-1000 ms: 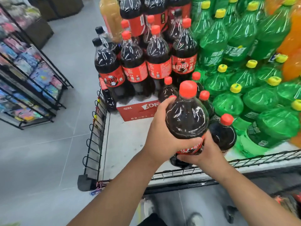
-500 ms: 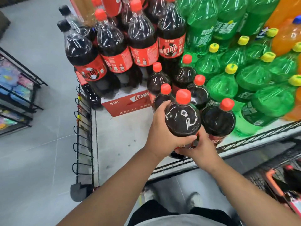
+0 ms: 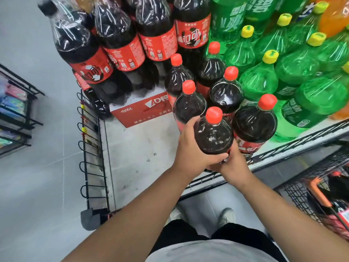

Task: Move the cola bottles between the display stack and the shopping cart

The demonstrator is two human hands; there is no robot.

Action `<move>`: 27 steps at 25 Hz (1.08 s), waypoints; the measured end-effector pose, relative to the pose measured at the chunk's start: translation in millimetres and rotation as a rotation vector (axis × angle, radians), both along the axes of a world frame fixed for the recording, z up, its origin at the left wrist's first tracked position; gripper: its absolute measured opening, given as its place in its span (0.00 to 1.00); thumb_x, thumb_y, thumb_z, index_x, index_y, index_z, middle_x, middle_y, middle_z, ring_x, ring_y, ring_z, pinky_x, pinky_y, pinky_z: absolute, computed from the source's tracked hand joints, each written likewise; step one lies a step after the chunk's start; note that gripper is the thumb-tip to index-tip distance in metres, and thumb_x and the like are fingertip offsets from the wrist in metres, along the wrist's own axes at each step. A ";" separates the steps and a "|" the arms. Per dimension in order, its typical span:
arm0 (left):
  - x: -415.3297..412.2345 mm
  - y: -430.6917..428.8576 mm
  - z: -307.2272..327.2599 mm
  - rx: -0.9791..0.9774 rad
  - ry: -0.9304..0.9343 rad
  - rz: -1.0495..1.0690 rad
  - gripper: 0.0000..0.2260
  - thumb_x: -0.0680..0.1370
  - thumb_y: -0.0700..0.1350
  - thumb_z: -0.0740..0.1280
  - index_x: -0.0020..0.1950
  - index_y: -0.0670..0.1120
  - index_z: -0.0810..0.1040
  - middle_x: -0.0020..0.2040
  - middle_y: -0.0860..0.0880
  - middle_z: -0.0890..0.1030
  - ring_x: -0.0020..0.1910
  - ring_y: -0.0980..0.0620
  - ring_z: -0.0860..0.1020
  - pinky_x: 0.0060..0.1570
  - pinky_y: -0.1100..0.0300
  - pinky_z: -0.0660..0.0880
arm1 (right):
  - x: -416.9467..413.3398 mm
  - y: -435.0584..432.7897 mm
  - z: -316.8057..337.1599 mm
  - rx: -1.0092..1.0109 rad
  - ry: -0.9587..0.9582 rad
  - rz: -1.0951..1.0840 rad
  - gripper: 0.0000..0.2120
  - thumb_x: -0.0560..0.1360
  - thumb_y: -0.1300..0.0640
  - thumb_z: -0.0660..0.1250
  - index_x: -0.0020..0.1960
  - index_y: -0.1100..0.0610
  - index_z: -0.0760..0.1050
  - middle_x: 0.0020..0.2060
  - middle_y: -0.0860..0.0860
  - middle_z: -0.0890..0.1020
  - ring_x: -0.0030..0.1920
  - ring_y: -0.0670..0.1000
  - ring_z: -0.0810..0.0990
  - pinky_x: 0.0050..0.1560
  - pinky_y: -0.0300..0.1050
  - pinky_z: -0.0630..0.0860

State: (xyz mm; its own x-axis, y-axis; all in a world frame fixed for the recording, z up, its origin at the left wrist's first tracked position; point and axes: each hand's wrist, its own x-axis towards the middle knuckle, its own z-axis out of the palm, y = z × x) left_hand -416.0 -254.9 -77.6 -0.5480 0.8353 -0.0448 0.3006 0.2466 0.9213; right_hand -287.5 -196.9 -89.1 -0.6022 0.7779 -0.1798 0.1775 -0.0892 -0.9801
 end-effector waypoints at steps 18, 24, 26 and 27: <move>4.3 -3.8 -10.6 -0.035 0.083 -0.047 0.52 0.57 0.45 0.87 0.76 0.45 0.65 0.68 0.45 0.68 0.68 0.57 0.67 0.71 0.67 0.64 | 9.1 2.6 -21.8 0.163 -0.265 -0.052 0.46 0.58 0.66 0.83 0.71 0.54 0.65 0.49 0.32 0.74 0.45 0.33 0.77 0.42 0.18 0.66; 5.7 -5.0 -6.5 -0.084 0.088 -0.047 0.55 0.57 0.45 0.88 0.78 0.45 0.62 0.69 0.45 0.64 0.69 0.59 0.65 0.71 0.74 0.59 | 15.6 4.4 -20.8 0.253 -0.379 -0.019 0.47 0.59 0.55 0.84 0.73 0.53 0.65 0.56 0.47 0.80 0.52 0.50 0.79 0.45 0.39 0.72; 6.9 -5.4 -3.4 -0.108 0.085 -0.042 0.55 0.58 0.45 0.88 0.79 0.47 0.62 0.70 0.46 0.64 0.69 0.58 0.65 0.70 0.76 0.58 | 19.7 5.5 -21.0 0.284 -0.404 -0.010 0.45 0.60 0.53 0.83 0.71 0.51 0.66 0.55 0.50 0.82 0.53 0.55 0.81 0.48 0.48 0.77; 7.5 -6.0 -1.9 -0.120 0.076 -0.038 0.55 0.58 0.45 0.88 0.79 0.48 0.61 0.71 0.46 0.64 0.70 0.58 0.65 0.69 0.77 0.58 | 20.8 5.4 -19.0 0.294 -0.403 -0.007 0.43 0.60 0.52 0.82 0.71 0.51 0.66 0.55 0.50 0.83 0.53 0.55 0.81 0.49 0.49 0.77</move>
State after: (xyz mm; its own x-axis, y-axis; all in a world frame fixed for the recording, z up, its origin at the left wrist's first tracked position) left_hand -408.5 -261.0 -79.6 -0.5217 0.8465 -0.1057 0.3793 0.3412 0.8600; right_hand -266.8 -191.5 -108.1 -0.5248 0.8341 -0.1697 0.5474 0.1781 -0.8177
